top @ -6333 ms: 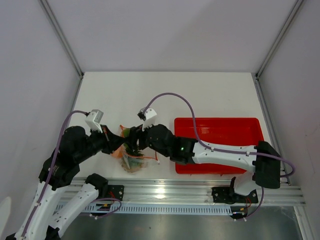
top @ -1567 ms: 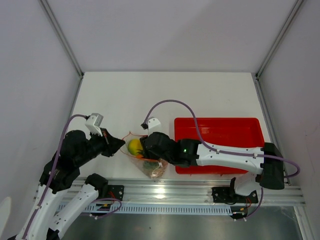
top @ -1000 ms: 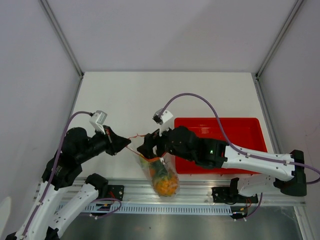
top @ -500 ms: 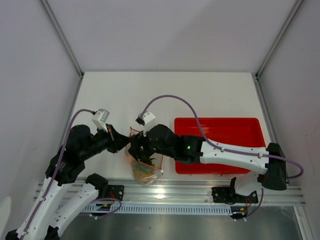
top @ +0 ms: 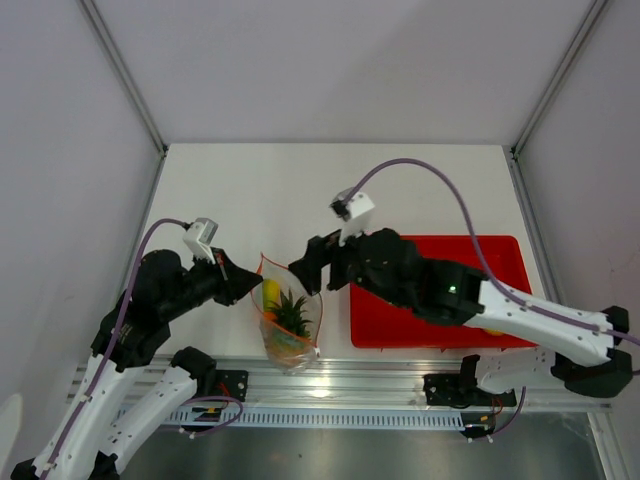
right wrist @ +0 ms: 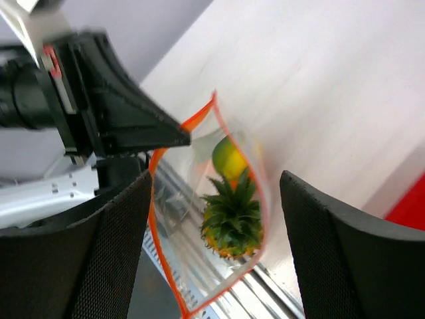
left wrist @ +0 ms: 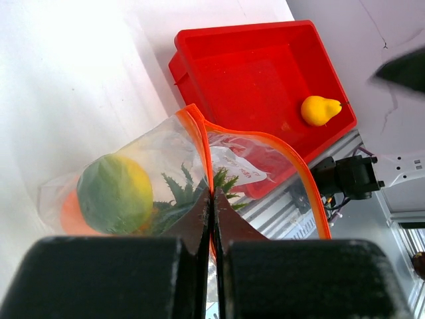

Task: Place the food in the zip-top bag and seal the zipper
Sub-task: Adjust the fake fruit in the zipper food storage bag, then pick up the fake fruit from the bin.

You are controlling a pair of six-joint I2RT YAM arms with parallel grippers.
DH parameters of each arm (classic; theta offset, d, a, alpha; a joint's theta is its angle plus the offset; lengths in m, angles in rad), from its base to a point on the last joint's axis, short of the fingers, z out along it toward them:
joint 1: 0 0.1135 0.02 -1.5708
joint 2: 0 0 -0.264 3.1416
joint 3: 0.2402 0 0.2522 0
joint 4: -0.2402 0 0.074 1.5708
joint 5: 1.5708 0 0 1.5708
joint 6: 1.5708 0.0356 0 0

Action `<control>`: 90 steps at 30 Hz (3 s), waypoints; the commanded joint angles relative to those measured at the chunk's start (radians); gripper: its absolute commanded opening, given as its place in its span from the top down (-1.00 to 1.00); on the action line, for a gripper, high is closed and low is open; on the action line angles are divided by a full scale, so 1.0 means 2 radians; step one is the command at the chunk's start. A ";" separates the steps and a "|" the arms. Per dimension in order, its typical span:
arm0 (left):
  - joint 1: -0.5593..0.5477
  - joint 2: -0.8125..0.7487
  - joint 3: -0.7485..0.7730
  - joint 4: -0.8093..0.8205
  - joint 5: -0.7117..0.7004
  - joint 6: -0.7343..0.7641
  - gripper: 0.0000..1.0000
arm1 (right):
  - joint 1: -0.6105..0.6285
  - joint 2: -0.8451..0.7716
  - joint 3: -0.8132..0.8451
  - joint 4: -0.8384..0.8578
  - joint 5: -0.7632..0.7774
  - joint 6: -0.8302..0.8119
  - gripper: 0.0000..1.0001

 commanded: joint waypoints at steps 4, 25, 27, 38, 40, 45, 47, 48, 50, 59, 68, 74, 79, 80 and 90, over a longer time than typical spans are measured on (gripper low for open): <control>0.003 -0.001 0.003 0.011 0.003 0.009 0.99 | -0.121 -0.084 0.000 -0.110 0.082 0.040 -0.58; 0.003 0.003 -0.020 0.019 0.010 0.007 0.99 | -0.519 -0.072 -0.181 -0.351 0.214 0.314 -0.99; 0.003 0.003 -0.024 0.019 0.010 0.008 0.99 | -0.538 -0.021 -0.174 -0.391 0.208 0.360 -0.99; 0.003 0.006 -0.018 0.009 0.009 0.014 0.99 | -0.569 -0.055 -0.253 -0.319 0.198 0.364 -0.99; 0.003 0.008 -0.017 0.008 0.009 0.014 0.99 | -0.591 -0.068 -0.257 -0.314 0.201 0.350 -0.99; 0.003 0.011 -0.020 0.014 0.016 0.008 0.99 | -0.642 -0.085 -0.276 -0.286 0.188 0.309 -0.99; 0.003 0.011 -0.022 0.015 0.015 0.008 0.99 | -0.673 -0.088 -0.290 -0.270 0.179 0.295 -0.98; 0.003 0.011 -0.023 0.016 0.016 0.008 0.99 | -0.681 -0.090 -0.295 -0.261 0.164 0.288 -0.96; 0.003 0.011 -0.025 0.015 0.016 0.007 0.99 | -0.695 -0.092 -0.307 -0.247 0.152 0.279 -0.94; 0.003 0.012 -0.021 0.011 0.016 0.010 0.99 | -0.708 -0.086 -0.329 -0.222 0.110 0.275 -0.88; 0.003 0.010 -0.029 0.013 0.018 0.008 0.99 | -0.710 -0.089 -0.340 -0.225 0.054 0.292 -0.83; 0.003 0.006 -0.030 0.011 0.016 0.009 0.99 | -0.710 -0.064 -0.369 -0.195 0.018 0.298 -0.82; 0.003 0.003 -0.030 0.008 0.013 0.010 0.99 | -0.710 -0.026 -0.374 -0.170 0.004 0.294 -0.24; 0.003 0.002 -0.027 0.007 0.013 0.011 0.99 | -0.710 -0.024 -0.373 -0.166 0.003 0.292 -0.08; 0.003 0.003 -0.031 0.007 0.010 0.010 0.99 | -0.690 -0.149 -0.358 -0.122 -0.052 0.190 1.00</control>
